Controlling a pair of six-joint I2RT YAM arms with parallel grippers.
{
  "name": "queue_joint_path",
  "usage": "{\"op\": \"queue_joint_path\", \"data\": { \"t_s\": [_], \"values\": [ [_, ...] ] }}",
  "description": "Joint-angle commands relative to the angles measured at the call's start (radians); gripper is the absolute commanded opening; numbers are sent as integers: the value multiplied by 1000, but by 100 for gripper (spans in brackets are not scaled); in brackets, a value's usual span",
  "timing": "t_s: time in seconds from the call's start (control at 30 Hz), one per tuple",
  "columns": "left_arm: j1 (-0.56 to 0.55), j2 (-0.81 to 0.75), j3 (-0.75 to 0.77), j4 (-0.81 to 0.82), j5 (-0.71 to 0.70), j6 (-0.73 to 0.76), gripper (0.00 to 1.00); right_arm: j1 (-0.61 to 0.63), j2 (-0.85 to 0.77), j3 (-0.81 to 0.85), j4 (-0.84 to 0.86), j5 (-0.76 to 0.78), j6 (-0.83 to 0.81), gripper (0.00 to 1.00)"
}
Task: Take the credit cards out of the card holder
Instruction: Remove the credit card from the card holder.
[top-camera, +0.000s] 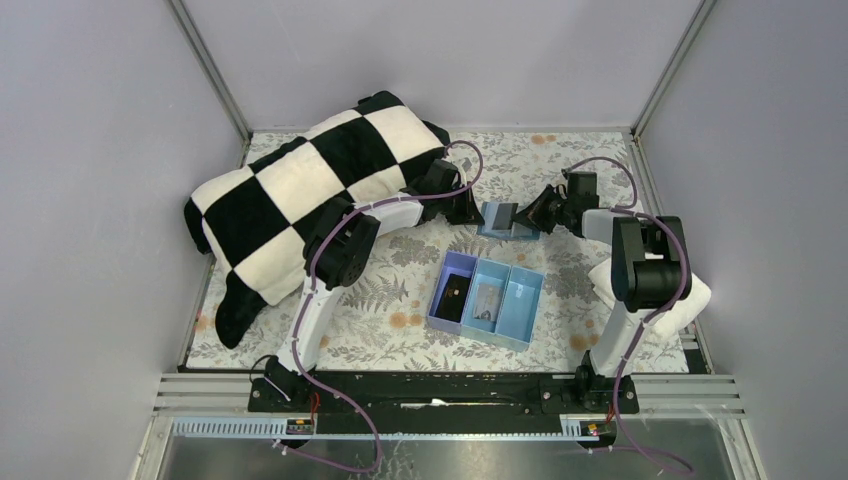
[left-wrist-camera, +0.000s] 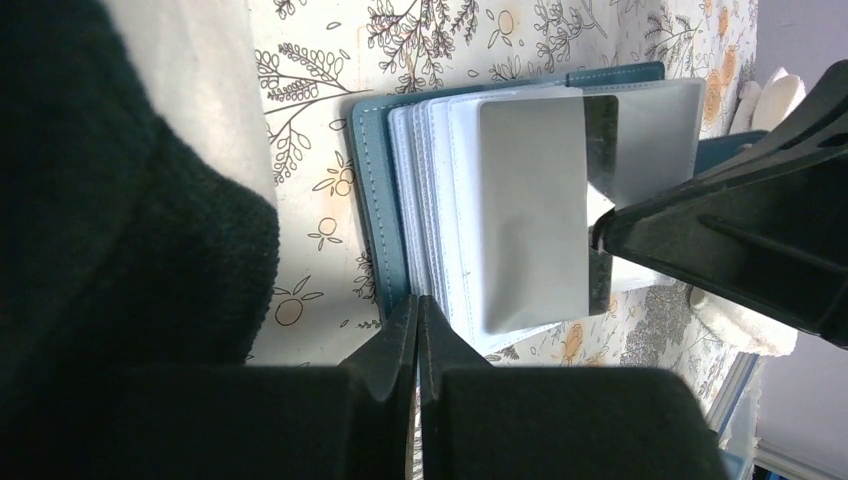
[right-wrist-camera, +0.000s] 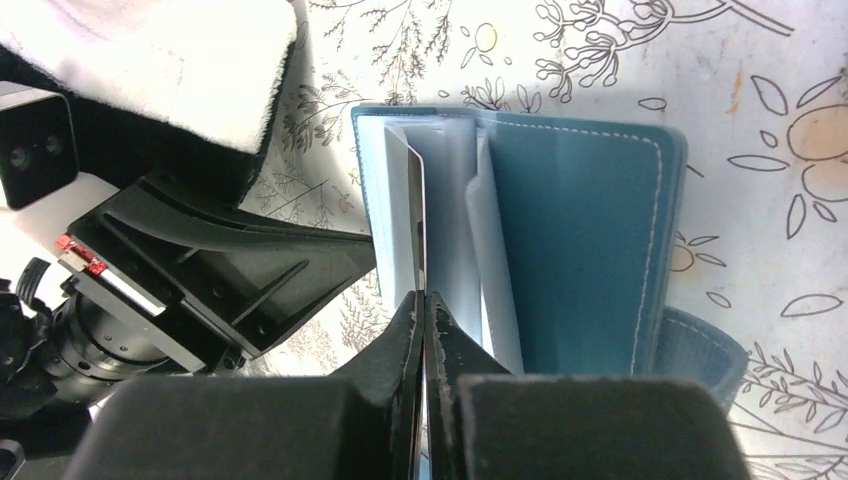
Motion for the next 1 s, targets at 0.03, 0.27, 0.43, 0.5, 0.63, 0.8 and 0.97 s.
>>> {"op": "queue_joint_path", "data": {
  "t_s": [0.03,0.27,0.43,0.5,0.63,0.8,0.97],
  "values": [
    [5,-27,-26,-27,-4,-5,0,-5,-80,6,-80,27,-51,0],
    [7,-35,-35,-20,-7,-3,0,-19,-101,6,-176,104,-106,0],
    [8,-41,-44,-18,-6,0,0,-44,-107,-24,-172,118,-114,0],
    [8,-43,-47,-19,-4,3,0,-55,-110,-39,-165,108,-117,0],
    [10,-49,-67,-15,-5,5,0,-70,-113,-74,-137,79,-117,0],
    [11,-61,-69,-20,-14,15,0,-75,-180,-95,-146,100,-130,0],
    [11,-89,-62,-31,-27,35,0,-75,-295,-109,-180,138,-146,0]
  ]
}}
